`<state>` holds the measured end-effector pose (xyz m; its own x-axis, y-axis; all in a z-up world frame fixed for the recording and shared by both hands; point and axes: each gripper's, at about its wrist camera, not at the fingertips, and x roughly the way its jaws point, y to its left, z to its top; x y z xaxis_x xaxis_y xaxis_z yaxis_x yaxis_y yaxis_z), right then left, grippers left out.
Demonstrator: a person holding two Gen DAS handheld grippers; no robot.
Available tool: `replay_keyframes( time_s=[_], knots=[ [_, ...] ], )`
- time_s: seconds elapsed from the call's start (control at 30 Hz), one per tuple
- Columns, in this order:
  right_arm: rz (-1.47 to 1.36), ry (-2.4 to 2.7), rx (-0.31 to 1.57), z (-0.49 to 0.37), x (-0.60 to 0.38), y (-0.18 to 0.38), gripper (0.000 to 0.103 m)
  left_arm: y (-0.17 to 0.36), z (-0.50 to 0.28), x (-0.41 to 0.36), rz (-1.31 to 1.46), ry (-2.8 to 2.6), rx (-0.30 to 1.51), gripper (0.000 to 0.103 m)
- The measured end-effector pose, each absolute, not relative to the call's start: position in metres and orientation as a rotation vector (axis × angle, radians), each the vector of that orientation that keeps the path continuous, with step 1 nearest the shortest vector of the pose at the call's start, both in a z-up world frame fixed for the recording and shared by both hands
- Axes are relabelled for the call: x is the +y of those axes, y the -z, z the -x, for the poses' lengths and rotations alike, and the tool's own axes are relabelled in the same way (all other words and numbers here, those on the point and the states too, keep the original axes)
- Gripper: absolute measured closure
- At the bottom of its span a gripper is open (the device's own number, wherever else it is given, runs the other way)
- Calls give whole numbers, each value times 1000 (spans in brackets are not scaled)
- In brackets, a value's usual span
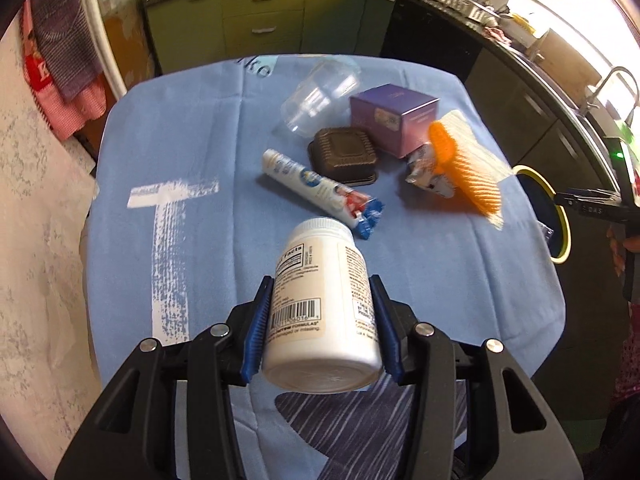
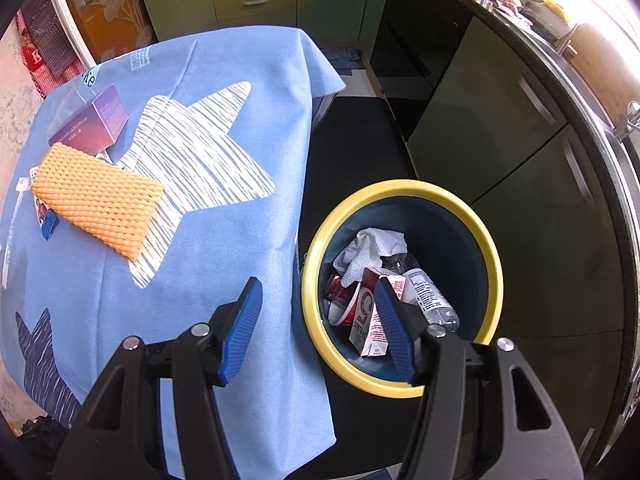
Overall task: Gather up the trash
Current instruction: 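Carry the pill bottle over the bin and open the left tool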
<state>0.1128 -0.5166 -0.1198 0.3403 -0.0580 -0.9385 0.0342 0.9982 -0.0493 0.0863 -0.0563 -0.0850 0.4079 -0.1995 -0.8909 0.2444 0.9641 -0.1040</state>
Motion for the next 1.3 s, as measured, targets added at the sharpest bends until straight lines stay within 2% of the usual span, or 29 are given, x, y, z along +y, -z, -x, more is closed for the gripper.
replay_keyframes(
  time_s=[0.27, 0.6, 0.77, 0.97, 1.23, 1.27, 1.3],
  knots=[
    [-25, 120, 1203, -96, -545, 111, 47, 45, -84, -124, -127, 472, 1024, 56],
    [-104, 218, 1184, -57, -610, 108, 47, 20, -97, -294, -269, 804, 961, 56],
    [-133, 259, 1182, -34, -637, 109, 47, 36, -110, -382, -305, 918, 976, 56],
    [-164, 303, 1184, -14, -664, 112, 47, 83, -138, -482, -354, 975, 1037, 56],
    [-178, 323, 1184, -6, -678, 113, 47, 146, -169, -544, -389, 928, 1120, 56],
    [-179, 324, 1183, -5, -678, 112, 47, 152, -172, -546, -385, 926, 1123, 54],
    [-179, 325, 1183, -5, -679, 112, 47, 157, -176, -552, -383, 921, 1126, 44]
  ],
)
